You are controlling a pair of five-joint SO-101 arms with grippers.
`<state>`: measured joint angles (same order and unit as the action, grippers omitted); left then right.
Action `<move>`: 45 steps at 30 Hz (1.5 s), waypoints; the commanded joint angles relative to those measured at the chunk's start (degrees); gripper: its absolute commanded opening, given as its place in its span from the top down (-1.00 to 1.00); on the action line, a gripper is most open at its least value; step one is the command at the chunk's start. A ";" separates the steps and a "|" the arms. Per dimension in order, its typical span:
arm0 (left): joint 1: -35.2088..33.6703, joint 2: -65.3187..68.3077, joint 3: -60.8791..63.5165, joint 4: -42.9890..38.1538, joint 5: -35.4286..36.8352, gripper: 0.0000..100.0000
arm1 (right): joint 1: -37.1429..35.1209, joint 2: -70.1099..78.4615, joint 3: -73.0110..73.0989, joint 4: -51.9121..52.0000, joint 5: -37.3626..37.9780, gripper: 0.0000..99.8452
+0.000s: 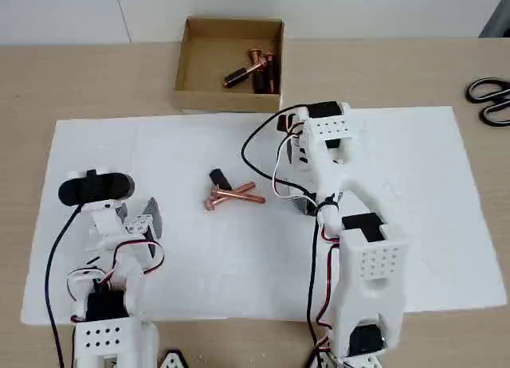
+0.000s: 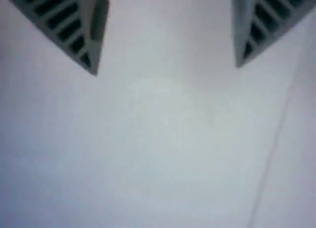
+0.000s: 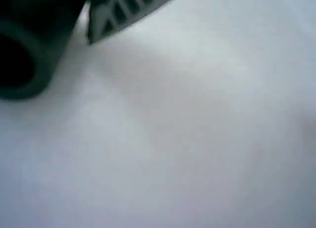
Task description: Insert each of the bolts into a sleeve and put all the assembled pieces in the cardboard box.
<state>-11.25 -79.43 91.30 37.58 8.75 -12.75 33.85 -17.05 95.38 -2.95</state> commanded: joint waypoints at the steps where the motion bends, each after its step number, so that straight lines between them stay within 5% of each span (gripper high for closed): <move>1: 0.09 -0.79 -0.31 -1.32 0.09 0.66 | -0.48 -0.13 -3.43 1.10 -1.41 0.75; 45: 0.18 -0.79 -0.31 -1.32 0.09 0.66 | 0.22 5.76 -5.54 -1.98 -6.24 0.75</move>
<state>-11.25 -79.43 91.30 37.58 8.75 -12.75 37.19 -20.66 94.68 -8.48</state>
